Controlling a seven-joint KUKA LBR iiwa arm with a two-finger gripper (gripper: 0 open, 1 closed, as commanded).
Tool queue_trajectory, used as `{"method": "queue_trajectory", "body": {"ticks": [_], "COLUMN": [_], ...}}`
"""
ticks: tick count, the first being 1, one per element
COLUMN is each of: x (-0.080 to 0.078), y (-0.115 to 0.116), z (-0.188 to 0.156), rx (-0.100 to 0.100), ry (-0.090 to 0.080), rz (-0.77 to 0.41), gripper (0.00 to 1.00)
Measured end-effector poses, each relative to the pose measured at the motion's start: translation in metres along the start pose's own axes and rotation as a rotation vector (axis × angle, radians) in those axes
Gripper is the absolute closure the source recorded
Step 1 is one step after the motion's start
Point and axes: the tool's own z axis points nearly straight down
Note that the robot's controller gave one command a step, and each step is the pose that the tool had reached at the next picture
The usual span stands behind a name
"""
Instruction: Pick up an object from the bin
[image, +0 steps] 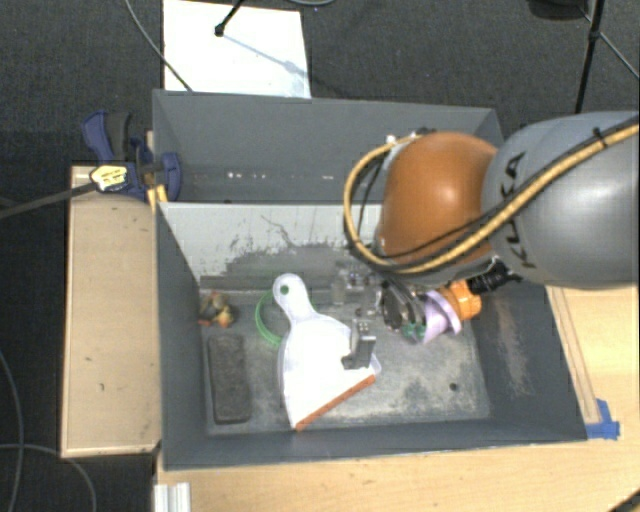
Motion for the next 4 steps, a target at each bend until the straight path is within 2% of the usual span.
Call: {"method": "queue_trajectory", "body": {"ticks": [1, 2, 3, 4], "x": [-0.002, -0.002, 0.011, 0.011], "y": [0.001, 0.008, -0.001, -0.001], "z": [0.018, 0.061, 0.083, 0.083], "rx": [-0.001, 0.001, 0.000, 0.000], "ry": [-0.008, 0.000, -0.003, -0.003], "rz": [0.068, 0.113, 0.208, 0.209], "gripper": [0.00, 0.00, 1.00, 1.00]}}
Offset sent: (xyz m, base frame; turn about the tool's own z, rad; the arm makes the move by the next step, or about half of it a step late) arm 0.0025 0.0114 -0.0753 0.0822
